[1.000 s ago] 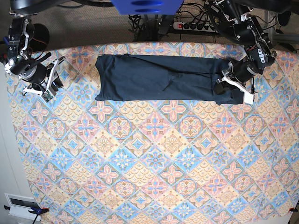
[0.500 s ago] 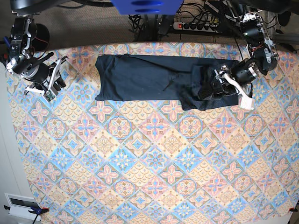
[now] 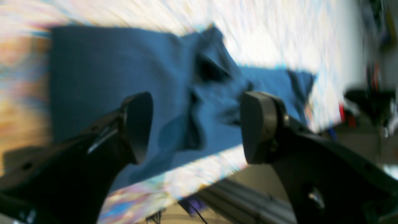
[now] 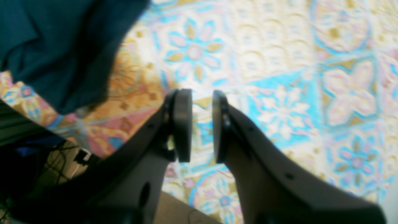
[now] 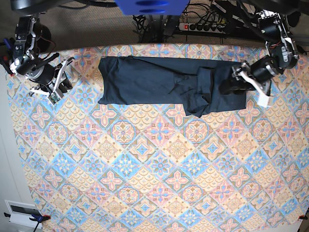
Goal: Layout the t-shirt on the table in an organized manner, then fold the t-shirt properly
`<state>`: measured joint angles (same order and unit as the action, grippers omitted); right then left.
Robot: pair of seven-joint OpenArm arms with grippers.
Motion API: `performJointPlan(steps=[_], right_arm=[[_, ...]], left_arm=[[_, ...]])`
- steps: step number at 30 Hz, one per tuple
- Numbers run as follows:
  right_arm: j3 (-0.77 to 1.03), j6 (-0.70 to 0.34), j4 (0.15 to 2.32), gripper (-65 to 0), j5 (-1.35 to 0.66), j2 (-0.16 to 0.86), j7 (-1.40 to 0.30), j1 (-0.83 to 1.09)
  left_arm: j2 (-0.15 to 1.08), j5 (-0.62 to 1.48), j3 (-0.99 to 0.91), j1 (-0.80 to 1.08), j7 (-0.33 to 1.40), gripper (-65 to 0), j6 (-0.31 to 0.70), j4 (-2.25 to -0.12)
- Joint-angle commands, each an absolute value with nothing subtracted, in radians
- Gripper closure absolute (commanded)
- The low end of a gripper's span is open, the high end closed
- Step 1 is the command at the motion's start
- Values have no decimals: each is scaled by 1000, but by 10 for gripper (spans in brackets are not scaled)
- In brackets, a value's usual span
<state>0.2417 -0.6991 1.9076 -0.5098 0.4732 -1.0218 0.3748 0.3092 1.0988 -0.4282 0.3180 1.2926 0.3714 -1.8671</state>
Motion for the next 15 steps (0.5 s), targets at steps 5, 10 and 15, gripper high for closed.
performJointPlan(steps=[5, 10, 15], right_arm=[[243, -698, 1923, -112, -519, 490, -1007, 369], [243, -698, 1923, -112, -519, 490, -1006, 369], [243, -698, 1923, -112, -521, 490, -1006, 369]], left_arm=[[246, 1004, -380, 305, 1273, -428, 374, -1885], [166, 878, -352, 254, 1273, -428, 374, -1885], [110, 742, -251, 202, 1273, -428, 374, -1883]])
